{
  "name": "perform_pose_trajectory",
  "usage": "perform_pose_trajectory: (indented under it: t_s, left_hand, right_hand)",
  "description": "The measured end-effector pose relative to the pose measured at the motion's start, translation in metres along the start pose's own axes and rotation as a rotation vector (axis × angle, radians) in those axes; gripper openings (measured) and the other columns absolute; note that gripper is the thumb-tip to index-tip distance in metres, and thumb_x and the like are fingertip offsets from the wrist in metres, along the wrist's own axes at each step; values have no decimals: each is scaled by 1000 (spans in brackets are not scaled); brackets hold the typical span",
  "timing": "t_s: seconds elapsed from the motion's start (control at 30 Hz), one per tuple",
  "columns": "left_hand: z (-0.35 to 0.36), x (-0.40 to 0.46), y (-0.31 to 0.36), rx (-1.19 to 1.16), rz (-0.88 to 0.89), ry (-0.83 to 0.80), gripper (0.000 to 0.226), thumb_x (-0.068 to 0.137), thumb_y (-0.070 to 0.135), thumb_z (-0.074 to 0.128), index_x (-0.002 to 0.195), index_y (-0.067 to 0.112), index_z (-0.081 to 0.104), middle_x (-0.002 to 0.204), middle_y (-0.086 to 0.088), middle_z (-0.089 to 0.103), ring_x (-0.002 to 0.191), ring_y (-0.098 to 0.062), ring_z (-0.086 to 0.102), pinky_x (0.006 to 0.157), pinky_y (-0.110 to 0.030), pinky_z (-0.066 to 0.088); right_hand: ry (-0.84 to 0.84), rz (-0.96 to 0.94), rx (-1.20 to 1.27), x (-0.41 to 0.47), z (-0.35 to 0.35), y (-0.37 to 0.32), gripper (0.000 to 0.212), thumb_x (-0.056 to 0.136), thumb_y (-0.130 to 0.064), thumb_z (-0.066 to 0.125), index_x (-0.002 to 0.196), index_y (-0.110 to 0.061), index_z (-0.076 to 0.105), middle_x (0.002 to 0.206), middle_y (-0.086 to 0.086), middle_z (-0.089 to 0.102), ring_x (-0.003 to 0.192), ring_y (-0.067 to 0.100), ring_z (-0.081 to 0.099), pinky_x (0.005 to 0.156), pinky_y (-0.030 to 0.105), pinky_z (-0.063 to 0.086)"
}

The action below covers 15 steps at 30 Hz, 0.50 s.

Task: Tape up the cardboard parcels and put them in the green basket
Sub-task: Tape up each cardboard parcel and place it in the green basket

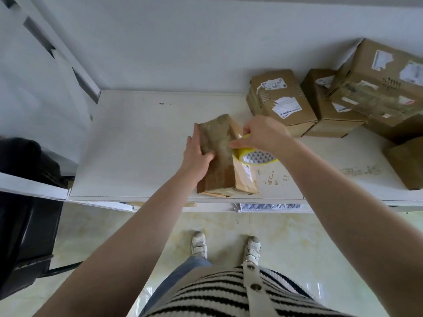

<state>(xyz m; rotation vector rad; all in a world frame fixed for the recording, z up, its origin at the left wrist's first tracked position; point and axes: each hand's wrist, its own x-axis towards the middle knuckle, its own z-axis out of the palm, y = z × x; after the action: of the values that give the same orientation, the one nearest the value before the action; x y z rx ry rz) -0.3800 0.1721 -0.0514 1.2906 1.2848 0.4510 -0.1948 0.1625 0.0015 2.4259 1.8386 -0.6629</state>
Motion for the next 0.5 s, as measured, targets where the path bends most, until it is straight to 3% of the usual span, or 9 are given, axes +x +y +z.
perform_pose_trajectory:
  t_s: [0.07,0.17,0.23,0.3,0.4,0.5]
  left_hand:
    - [11,0,13,127,-79,3,80,95,47,53,155,37,2,162,-13,2,147,-37,12,117,-56,21]
    - [26,-4,13,286,-170,13,93,84,79,34,153,39,-13,161,-7,-23,150,-28,-9,119,-55,4]
    - [27,-5,8,347,-167,45,101,78,85,35,152,40,-17,161,-5,-26,150,-28,-9,119,-55,5]
    - [23,-3,2,331,-190,57,102,76,86,39,150,45,-17,161,-4,-25,150,-30,-5,117,-55,6]
    - [14,-3,-7,214,-185,44,103,73,86,48,148,52,-14,162,-3,-19,148,-32,0,116,-56,8]
    - [8,-4,-10,122,-146,39,104,72,79,56,149,52,-8,163,-1,-9,147,-33,4,115,-56,11]
  right_hand:
    - [8,-19,-6,1,-1,-7,56,66,-78,63,58,-24,53,57,-7,54,54,10,53,48,24,33]
    - [-92,-124,97,-2,-6,-4,49,88,-56,55,60,-16,56,49,-2,54,46,11,53,49,26,33]
    - [-181,-153,299,-6,-14,6,39,95,-41,50,73,-12,64,55,1,63,47,7,61,54,25,37]
    - [-204,-199,372,-7,-17,15,36,96,-39,51,76,-12,64,61,-1,61,54,13,61,58,26,40]
    - [-108,-243,134,-4,-9,20,50,88,-57,57,63,-13,56,59,1,48,56,16,48,54,30,35]
    - [-18,-141,-36,-4,-3,22,57,78,-72,57,65,-17,61,60,0,55,57,14,55,50,25,37]
